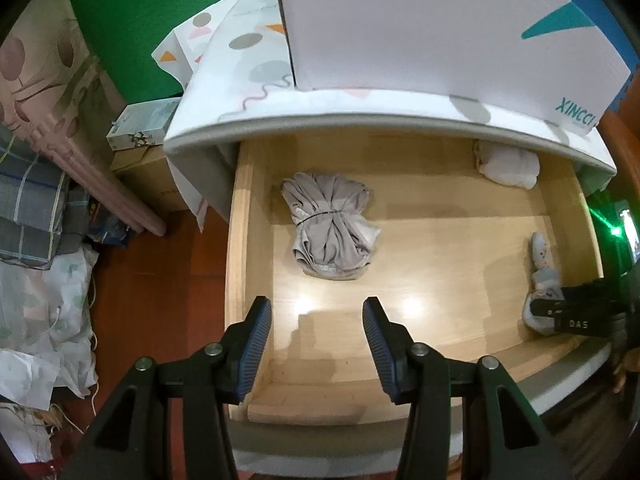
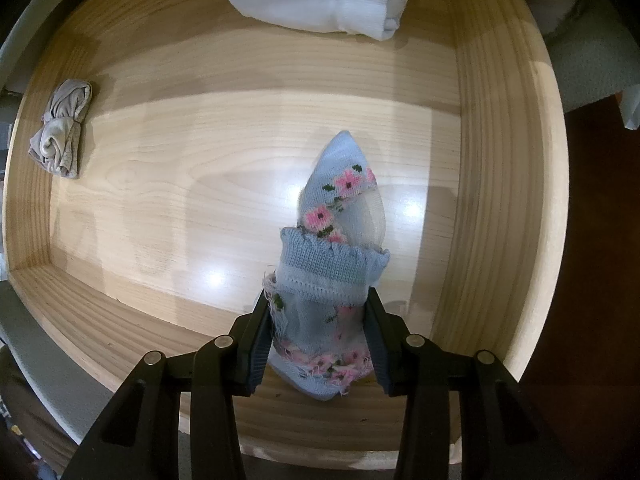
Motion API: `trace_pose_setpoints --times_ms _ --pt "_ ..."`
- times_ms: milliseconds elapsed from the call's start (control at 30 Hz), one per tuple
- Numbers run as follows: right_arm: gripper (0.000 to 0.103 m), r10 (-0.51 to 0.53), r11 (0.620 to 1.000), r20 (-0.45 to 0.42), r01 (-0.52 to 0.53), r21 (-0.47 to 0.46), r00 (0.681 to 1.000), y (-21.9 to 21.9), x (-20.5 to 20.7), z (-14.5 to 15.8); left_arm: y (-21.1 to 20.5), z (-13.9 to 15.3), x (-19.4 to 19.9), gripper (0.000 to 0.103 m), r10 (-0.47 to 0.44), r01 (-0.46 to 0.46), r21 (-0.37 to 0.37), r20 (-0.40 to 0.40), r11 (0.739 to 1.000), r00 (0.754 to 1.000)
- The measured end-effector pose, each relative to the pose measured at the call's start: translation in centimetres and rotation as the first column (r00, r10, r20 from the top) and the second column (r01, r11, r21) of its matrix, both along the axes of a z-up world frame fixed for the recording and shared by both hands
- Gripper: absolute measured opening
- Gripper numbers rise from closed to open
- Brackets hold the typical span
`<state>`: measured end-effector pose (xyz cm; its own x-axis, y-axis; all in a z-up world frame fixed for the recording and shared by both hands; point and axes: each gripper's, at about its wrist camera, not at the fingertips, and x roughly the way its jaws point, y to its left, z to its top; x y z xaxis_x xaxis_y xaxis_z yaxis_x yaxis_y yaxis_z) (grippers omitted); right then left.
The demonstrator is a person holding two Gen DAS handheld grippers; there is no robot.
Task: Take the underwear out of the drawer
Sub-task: 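Move the left gripper back over the open drawer, then carry the floral underwear into the white box and open the right gripper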
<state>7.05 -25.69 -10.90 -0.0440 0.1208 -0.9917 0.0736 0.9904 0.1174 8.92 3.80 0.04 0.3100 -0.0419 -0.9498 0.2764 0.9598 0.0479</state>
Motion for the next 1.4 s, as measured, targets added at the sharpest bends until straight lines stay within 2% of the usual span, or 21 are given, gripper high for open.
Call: trace_pose_setpoints --times_ms 100,200,300,467,567,933,1200,1400 --pt "0.039 0.002 1.000 0.002 -0.002 -0.005 1.000 0.2 -0.1 -0.1 0.2 -0.8 0.0 0.048 0.016 -0.016 -0.006 0.002 1.000 1.000" --pt "0.039 0.004 1.000 0.004 -0.004 -0.010 1.000 0.3 -0.2 -0.3 0.4 -1.3 0.2 0.049 0.032 -0.032 -0.019 -0.030 0.999 0.999" --pt "0.041 0.008 1.000 0.004 -0.008 -0.016 1.000 0.5 -0.3 -0.2 0.8 -1.3 0.1 0.048 0.051 -0.053 -0.050 -0.032 0.997 0.998" --pt "0.041 0.015 1.000 0.008 -0.015 -0.026 1.000 0.8 -0.3 -0.2 1.4 -1.5 0.2 0.049 0.079 -0.081 -0.060 -0.038 0.995 0.996" --pt "0.039 0.012 1.000 0.019 -0.011 -0.029 1.000 0.8 -0.4 0.0 2.1 -1.2 0.2 0.048 0.108 -0.110 -0.106 -0.026 0.988 0.994" --pt "0.031 0.022 0.999 0.089 -0.019 -0.038 0.996 1.0 -1.4 1.3 2.5 -1.3 0.3 0.048 0.127 -0.130 -0.113 -0.035 0.985 0.991" --pt "0.030 0.011 1.000 0.160 -0.007 -0.023 0.987 0.4 -3.4 3.4 2.7 -1.3 0.2 0.049 0.142 -0.144 -0.102 -0.026 0.984 0.990" --pt "0.030 0.003 1.000 0.222 -0.002 -0.003 0.975 -1.0 -5.1 6.7 2.8 -1.3 0.2 0.049 0.147 -0.149 -0.107 -0.026 0.983 0.989"
